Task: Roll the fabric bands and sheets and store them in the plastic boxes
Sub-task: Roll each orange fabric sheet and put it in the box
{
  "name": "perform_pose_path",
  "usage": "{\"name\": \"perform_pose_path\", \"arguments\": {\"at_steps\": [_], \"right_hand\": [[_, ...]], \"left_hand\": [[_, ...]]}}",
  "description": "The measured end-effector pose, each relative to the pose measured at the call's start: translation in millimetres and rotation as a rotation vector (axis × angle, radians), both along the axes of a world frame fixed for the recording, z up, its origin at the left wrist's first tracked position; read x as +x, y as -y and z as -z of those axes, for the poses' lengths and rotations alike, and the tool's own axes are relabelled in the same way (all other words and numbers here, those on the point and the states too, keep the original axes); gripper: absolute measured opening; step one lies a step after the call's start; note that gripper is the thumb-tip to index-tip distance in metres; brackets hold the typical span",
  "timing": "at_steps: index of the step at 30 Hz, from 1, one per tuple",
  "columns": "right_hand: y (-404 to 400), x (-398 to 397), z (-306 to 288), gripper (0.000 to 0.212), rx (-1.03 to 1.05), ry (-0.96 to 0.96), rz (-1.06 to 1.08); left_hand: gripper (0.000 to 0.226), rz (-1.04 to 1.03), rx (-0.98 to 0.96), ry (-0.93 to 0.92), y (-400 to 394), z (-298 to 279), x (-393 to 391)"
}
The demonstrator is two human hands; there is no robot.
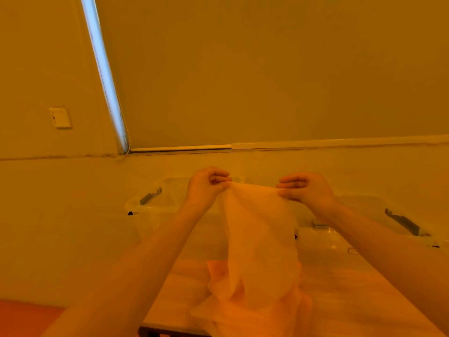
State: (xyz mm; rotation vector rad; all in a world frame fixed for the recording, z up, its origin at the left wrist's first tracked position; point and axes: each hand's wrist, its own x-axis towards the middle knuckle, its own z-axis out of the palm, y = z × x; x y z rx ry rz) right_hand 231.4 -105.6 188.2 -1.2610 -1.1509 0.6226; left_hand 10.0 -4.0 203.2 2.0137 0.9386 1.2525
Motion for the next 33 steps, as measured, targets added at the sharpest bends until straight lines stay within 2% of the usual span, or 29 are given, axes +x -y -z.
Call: {"name": "perform_pose_path", "arguments": {"at_steps": [9, 13, 15, 25, 27, 30, 31, 33], "right_hand": [[-68, -24, -104, 0.025, 0.156, 0.026, -0.036], [-101, -35, -140, 0.018, 0.209, 0.074, -0.028], [-113, -36, -157, 0.021, 0.23, 0.081, -0.028], [-129, -26, -251, 0.022, 0.423, 0.106, -0.002], [-128, -24, -250, 0.022, 0.39, 0.136, 0.008], [-131, -21, -232, 0.023, 0.287, 0.183, 0.044], [-132, -18, -226, 0.023, 0.263, 0.184, 0.048], [-131, -13, -215, 0.022, 0.185, 0.202, 0.03]], "left_hand": [[0.026, -0.086, 0.145, 0.078, -57, -108, -18], [0.026, -0.103, 0.15, 0.141, -86, -140, -24], [0.025, -0.122, 0.173, 0.15, -99, -153, -26], [0.016, -0.045, 0.354, 0.265, -113, -251, -19], [0.021, -0.017, 0.318, 0.207, -116, -253, -17], [0.018, 0.015, 0.228, 0.024, -116, -236, -13], [0.013, 0.032, 0.195, 0.006, -114, -228, -13], [0.019, 0.05, 0.14, -0.044, -113, -215, -16]]}}
